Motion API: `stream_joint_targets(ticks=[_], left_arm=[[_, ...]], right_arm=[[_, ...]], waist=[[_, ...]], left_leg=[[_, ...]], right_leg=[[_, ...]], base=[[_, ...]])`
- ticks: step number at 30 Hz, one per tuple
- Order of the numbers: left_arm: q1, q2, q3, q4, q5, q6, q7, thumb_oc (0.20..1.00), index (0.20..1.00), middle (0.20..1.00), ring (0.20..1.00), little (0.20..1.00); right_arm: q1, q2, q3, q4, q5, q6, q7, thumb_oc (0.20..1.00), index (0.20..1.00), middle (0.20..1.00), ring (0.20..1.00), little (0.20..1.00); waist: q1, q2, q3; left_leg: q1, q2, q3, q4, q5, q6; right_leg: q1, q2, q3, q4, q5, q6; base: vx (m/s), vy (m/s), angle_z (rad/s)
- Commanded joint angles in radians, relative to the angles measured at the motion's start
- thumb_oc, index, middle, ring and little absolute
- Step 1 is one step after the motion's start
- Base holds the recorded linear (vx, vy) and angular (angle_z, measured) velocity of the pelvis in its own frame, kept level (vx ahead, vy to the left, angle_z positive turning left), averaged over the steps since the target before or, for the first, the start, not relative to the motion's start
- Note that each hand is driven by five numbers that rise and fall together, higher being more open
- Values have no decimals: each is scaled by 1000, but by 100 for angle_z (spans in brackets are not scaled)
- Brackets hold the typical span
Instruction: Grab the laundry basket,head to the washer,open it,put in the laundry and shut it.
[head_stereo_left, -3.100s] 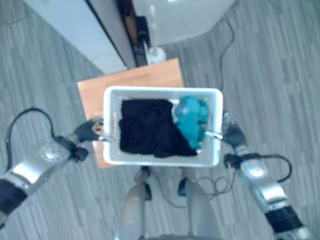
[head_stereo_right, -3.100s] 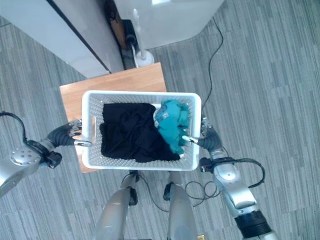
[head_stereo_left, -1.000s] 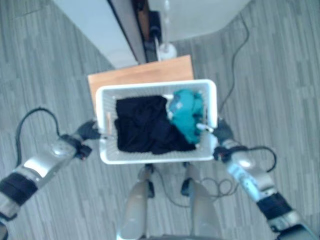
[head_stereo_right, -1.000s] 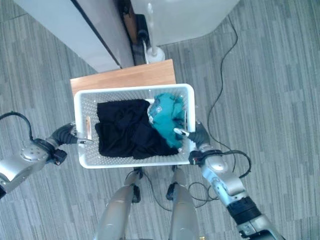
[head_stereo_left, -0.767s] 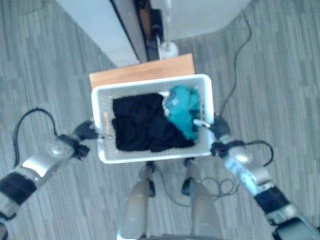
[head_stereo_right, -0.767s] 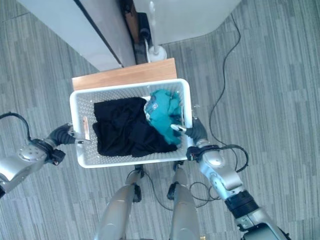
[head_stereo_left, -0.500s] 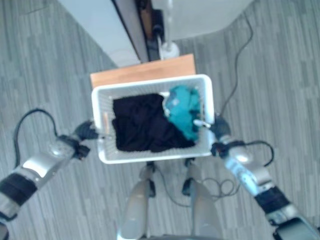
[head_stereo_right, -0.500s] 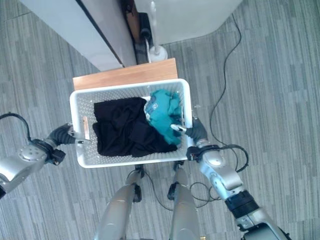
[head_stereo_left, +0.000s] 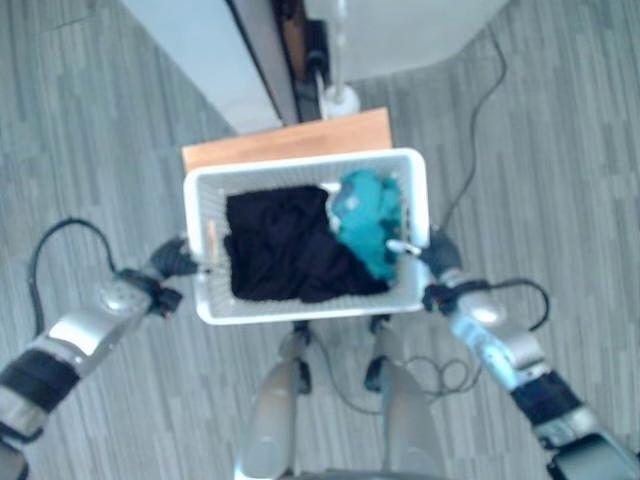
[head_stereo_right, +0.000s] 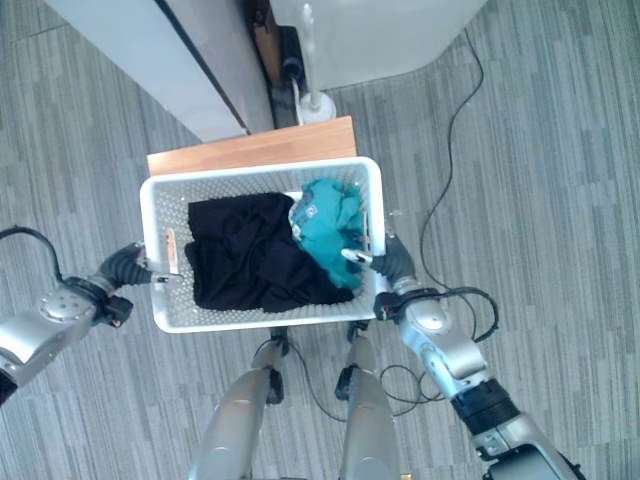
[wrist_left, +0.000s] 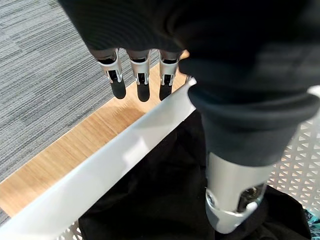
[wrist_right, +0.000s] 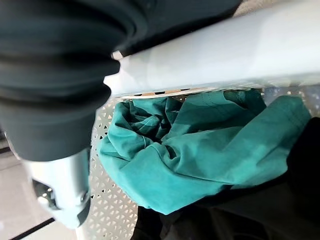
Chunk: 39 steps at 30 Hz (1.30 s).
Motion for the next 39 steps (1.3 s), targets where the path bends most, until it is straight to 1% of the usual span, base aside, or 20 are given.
stream_joint_targets(ticks=[1,8,9,10,11,12,14,17,18,20,21,24,30,39], left_arm=[[-37,-72,-33,-191,49,-89,-50,1000,1000,1000,1000,1000],[-22,-88,-10,-186,63,-88,-51,1000,1000,1000,1000,1000],[-26,-96,-8,-182,71,-89,-51,762,762,762,762,762],[-26,-96,-8,-182,71,-89,-51,517,517,517,517,517],[-26,-103,-4,-181,77,-89,-51,200,200,200,200,200],[-22,-118,13,-188,96,-94,-53,200,200,200,200,200],[-17,-130,28,-185,103,-99,-47,200,200,200,200,200],[15,-165,90,-193,157,-98,-52,200,200,200,200,200],[27,-193,119,-193,185,-97,-54,200,200,200,200,200],[35,-206,134,-196,198,-101,-56,200,200,200,200,200],[43,-233,157,-186,208,-102,-53,200,200,200,200,200],[56,-261,176,-183,212,-102,-52,200,200,200,200,200],[69,-283,203,-180,218,-105,-45,200,200,200,200,200],[69,-307,217,-186,233,-111,-37,200,200,200,200,200]], right_arm=[[-66,99,164,-173,-6,-21,122,1000,1000,1000,1000,1000],[-77,106,163,-171,-13,-16,117,1000,1000,1000,1000,1000],[-79,106,163,-174,-18,-14,120,1000,1000,1000,1000,1000],[-79,105,163,-174,-18,-14,120,849,849,849,849,849],[-79,105,162,-174,-24,-12,121,495,495,495,495,495],[-78,103,157,-171,-43,-8,120,200,200,200,200,200],[-81,104,158,-170,-51,-8,120,200,200,200,200,200],[-79,99,141,-178,-99,-1,128,200,200,200,200,200],[-81,105,126,-177,-136,6,132,200,200,200,200,200],[-84,108,123,-179,-148,5,135,200,200,200,200,200],[-86,112,113,-180,-172,10,132,200,200,200,200,200],[-88,123,102,-182,-189,13,129,200,200,200,200,200],[-97,132,86,-188,-232,13,119,200,200,200,200,200],[-103,148,82,-189,-254,14,113,200,200,200,200,200]], waist=[[11,56,-45],[11,53,-49],[12,52,-48],[12,52,-48],[12,51,-48],[12,50,-48],[13,51,-47],[16,49,-46],[18,48,-44],[19,47,-44],[19,47,-45],[20,47,-47],[21,48,-47],[23,47,-49]], left_leg=[[-39,-9,-128,-135,54,5],[-42,-9,-130,-135,54,5],[-43,-9,-130,-135,55,5],[-43,-9,-130,-135,55,5],[-43,-8,-131,-135,55,5],[-44,-9,-132,-135,55,4],[-45,-9,-133,-135,55,5],[-47,-8,-135,-135,54,4],[-50,-9,-135,-135,53,4],[-50,-9,-135,-135,52,4],[-52,-8,-134,-135,51,3],[-55,-7,-134,-135,51,3],[-57,-6,-132,-135,48,2],[-61,-2,-135,-135,49,1]], right_leg=[[-9,-63,-48,93,-127,132],[-11,-61,-47,93,-128,130],[-11,-60,-47,91,-128,129],[-11,-60,-47,91,-128,129],[-11,-60,-48,91,-128,129],[-11,-59,-49,91,-129,128],[-12,-59,-49,92,-130,128],[-14,-57,-48,92,-132,127],[-17,-57,-47,91,-132,127],[-18,-57,-45,90,-132,127],[-20,-57,-44,88,-131,127],[-20,-55,-45,86,-131,126],[-21,-52,-47,80,-130,124],[-23,-49,-49,80,-131,122]], base=[[0,0,0],[0,0,0],[0,0,0],[0,0,0],[0,0,0],[0,0,0],[0,0,0],[0,0,0],[0,0,0],[0,0,0],[0,0,0],[0,0,0],[0,0,0],[0,0,0]])
